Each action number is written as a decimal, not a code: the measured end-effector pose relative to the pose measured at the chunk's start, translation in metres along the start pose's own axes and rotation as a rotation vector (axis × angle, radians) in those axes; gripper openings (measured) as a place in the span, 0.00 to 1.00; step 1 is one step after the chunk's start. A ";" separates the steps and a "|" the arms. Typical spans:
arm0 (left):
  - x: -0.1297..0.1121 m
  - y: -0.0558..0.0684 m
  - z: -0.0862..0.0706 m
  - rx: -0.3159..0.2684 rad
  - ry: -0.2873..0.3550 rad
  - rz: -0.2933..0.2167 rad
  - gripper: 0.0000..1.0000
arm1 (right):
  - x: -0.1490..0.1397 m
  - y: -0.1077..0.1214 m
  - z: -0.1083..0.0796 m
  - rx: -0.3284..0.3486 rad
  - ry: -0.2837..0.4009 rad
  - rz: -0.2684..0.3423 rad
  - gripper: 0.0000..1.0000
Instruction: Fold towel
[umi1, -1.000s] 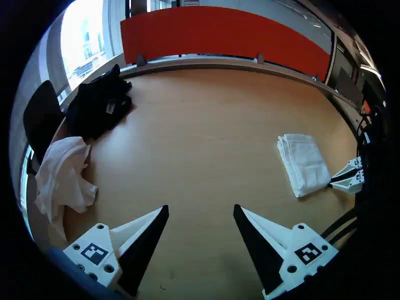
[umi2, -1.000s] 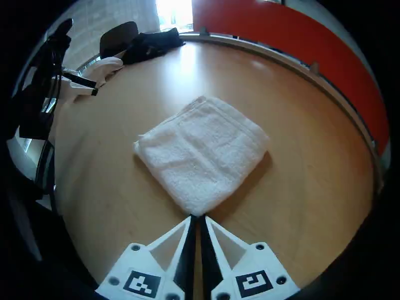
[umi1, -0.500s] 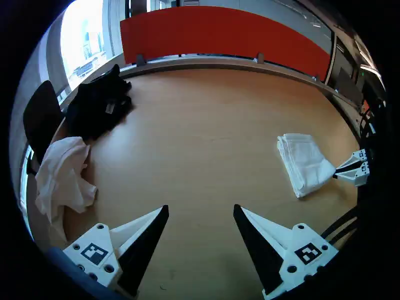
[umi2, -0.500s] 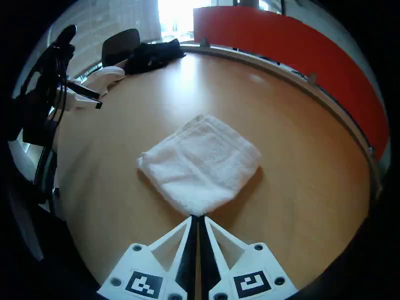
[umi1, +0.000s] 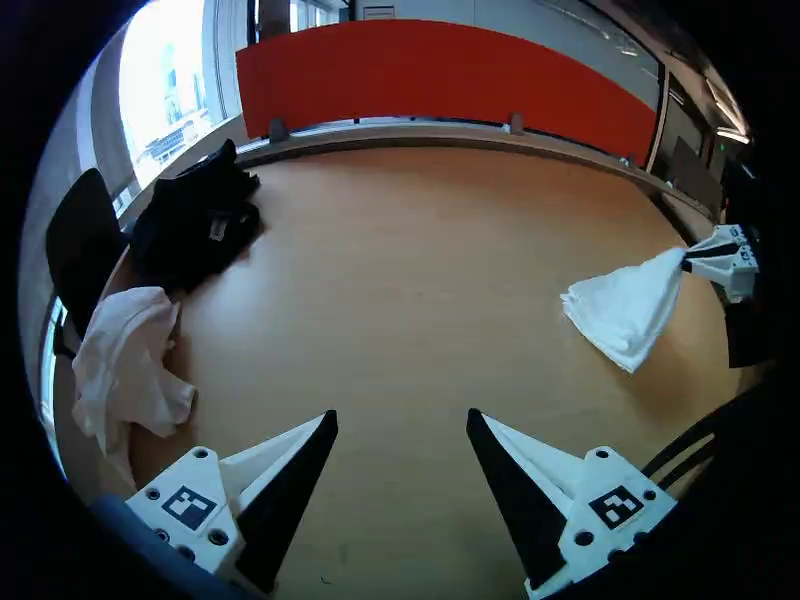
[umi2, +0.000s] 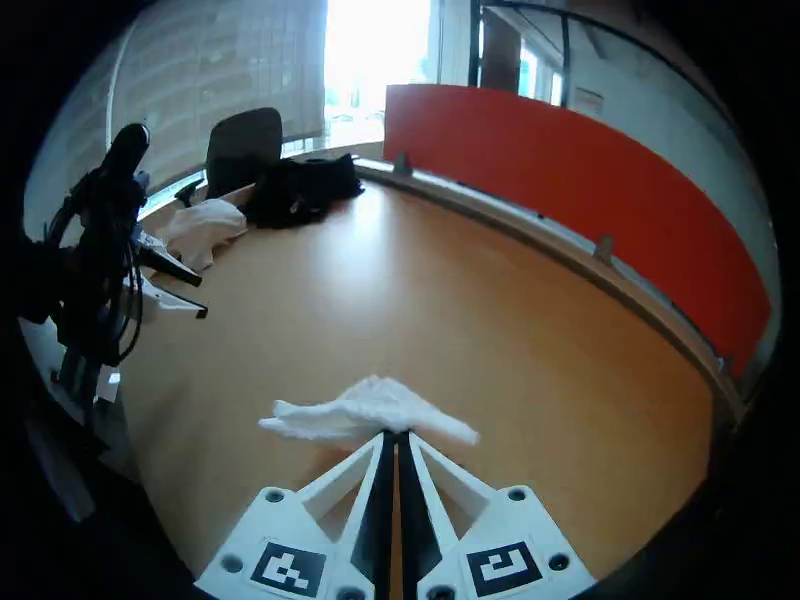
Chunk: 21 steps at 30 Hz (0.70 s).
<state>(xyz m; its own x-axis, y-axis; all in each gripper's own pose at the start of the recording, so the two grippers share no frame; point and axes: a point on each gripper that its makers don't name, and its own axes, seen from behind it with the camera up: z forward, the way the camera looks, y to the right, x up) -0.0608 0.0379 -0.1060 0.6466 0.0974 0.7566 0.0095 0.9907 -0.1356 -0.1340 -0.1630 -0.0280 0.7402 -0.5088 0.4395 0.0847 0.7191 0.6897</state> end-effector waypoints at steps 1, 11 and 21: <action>0.001 0.001 0.000 -0.001 0.002 0.001 0.96 | 0.007 0.002 -0.003 -0.003 0.010 -0.004 0.04; 0.012 0.005 0.001 -0.010 0.015 0.008 0.96 | 0.043 0.023 -0.028 -0.033 0.069 -0.013 0.04; 0.018 0.008 0.003 -0.020 0.020 0.017 0.96 | 0.042 0.055 -0.052 -0.084 0.076 0.017 0.04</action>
<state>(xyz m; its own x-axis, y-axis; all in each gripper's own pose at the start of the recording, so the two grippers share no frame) -0.0510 0.0482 -0.0918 0.6617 0.1117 0.7414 0.0140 0.9868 -0.1612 -0.0634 -0.1202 -0.0012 0.7904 -0.4612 0.4032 0.1253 0.7659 0.6306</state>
